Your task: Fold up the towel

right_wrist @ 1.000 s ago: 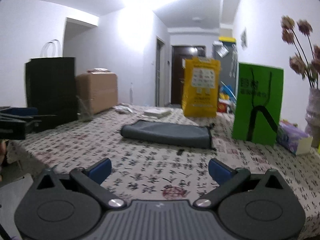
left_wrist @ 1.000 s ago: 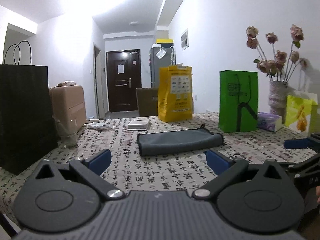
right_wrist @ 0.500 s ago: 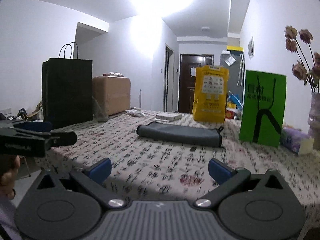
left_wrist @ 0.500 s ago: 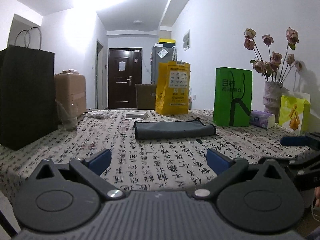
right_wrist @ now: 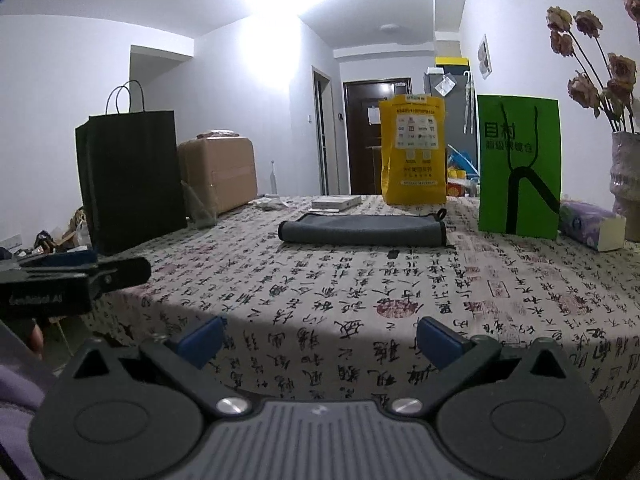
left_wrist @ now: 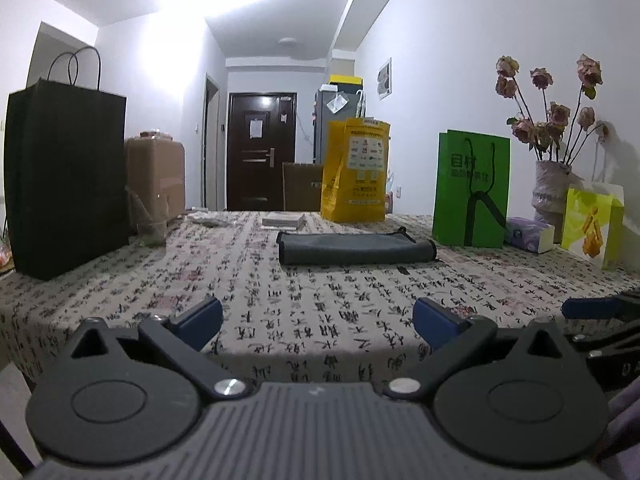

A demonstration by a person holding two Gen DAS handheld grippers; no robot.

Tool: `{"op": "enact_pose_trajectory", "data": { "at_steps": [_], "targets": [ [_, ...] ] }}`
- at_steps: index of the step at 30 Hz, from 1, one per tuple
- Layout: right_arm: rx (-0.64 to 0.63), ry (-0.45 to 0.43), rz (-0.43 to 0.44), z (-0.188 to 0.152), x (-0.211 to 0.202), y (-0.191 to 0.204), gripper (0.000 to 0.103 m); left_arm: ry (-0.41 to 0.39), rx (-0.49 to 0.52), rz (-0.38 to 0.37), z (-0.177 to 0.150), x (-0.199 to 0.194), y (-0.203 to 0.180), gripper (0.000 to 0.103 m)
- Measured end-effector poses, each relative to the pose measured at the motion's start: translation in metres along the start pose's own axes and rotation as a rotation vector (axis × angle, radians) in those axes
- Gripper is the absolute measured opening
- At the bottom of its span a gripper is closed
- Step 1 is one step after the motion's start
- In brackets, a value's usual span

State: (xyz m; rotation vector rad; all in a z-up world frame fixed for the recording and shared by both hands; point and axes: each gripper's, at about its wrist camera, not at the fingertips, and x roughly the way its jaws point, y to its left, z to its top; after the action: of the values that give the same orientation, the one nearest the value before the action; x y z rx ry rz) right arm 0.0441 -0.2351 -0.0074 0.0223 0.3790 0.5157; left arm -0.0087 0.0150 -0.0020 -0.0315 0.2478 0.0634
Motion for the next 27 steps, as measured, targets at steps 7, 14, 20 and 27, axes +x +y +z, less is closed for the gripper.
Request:
{"op": "enact_pose_trajectory", "data": {
  "at_steps": [7,14,20,27],
  "targets": [
    [0.001,-0.004,-0.002,-0.0007,0.0,0.0009,0.103,0.011,0.004,0.002,-0.0007,0.0009,-0.0015,0.103],
    [0.009,0.003,-0.002,-0.0006,0.0017,-0.0008,0.103,0.016,0.008,-0.003,-0.0009,0.0023,-0.0027,0.103],
    [0.01,0.01,-0.008,-0.0011,0.0042,-0.0011,0.103,0.02,0.01,-0.002,-0.0019,0.0035,-0.0032,0.103],
    [0.018,0.015,-0.014,-0.0011,0.005,-0.0025,0.103,0.02,0.012,-0.003,-0.0025,0.0037,-0.0031,0.103]
  ]
}}
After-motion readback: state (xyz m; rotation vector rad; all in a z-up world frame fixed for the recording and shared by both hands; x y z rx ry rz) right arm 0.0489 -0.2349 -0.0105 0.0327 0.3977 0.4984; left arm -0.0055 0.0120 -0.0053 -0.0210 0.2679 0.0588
